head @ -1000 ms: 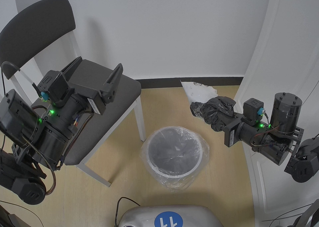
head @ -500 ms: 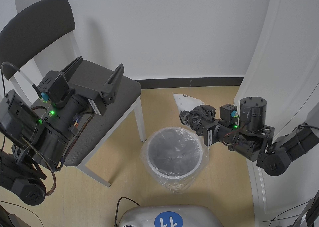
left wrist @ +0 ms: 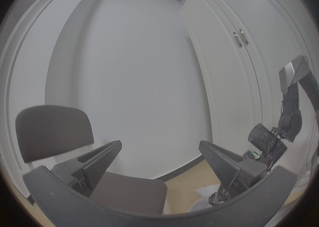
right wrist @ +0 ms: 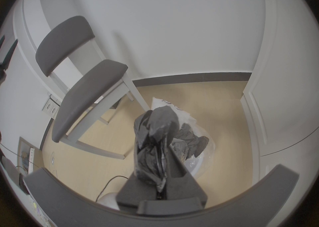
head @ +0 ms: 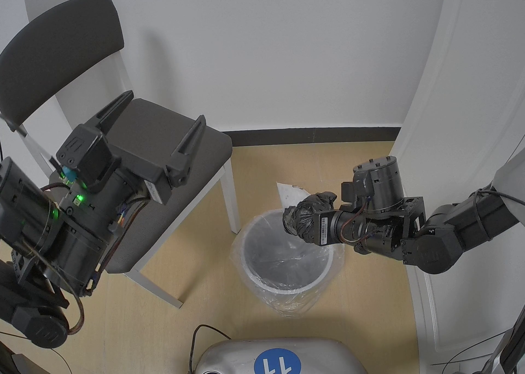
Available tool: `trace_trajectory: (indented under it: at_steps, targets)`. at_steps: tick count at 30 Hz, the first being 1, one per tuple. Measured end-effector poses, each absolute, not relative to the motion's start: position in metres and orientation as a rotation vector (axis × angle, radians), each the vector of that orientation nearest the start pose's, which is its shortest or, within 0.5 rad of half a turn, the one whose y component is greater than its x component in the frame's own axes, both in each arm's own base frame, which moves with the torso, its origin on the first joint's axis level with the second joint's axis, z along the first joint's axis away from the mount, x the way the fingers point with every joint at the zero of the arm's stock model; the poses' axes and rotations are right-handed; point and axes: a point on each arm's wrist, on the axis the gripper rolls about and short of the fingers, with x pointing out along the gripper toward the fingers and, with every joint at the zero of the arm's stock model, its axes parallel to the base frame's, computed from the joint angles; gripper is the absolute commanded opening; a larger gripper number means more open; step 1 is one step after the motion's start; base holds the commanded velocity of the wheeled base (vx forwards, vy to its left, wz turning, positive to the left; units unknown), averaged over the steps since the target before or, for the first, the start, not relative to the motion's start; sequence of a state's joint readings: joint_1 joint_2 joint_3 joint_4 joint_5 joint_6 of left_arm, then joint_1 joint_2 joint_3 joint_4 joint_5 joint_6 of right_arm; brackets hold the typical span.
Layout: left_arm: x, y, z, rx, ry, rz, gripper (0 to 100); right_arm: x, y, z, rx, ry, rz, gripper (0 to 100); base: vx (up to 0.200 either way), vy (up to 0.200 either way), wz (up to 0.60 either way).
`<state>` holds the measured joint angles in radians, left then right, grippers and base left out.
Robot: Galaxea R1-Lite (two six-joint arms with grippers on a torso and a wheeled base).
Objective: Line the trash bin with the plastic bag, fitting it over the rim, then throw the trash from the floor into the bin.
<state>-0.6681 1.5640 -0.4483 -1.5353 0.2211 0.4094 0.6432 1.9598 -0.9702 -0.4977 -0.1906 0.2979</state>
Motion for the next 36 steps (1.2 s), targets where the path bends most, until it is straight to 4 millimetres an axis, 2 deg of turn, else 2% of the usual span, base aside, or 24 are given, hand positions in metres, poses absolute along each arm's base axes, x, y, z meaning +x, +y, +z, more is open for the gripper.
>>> trace_trajectory:
  at_steps: [7,16,27,32,36]
  targets:
    - [0.172,-0.134,0.221,0.279,-0.496,-0.347,100,0.288,0.218,0.132,0.116,0.501,0.378,0,0.000,0.000,0.00]
    - [0.166,-0.131,0.219,0.286,-0.493,-0.356,100,0.288,0.219,0.129,0.111,0.514,0.378,0,0.000,0.000,0.00]
    - [0.154,-0.127,0.221,0.260,-0.500,-0.376,100,0.288,0.235,0.103,0.086,0.581,0.395,0,0.000,0.000,0.00]
    - [0.158,-0.125,0.224,0.132,-0.465,-0.384,100,0.289,0.242,0.092,0.074,0.607,0.402,0,0.000,0.000,0.00]
    - [0.167,-0.119,0.225,0.137,-0.426,-0.344,100,0.293,0.247,0.083,0.078,0.624,0.397,0,0.000,0.000,0.00]
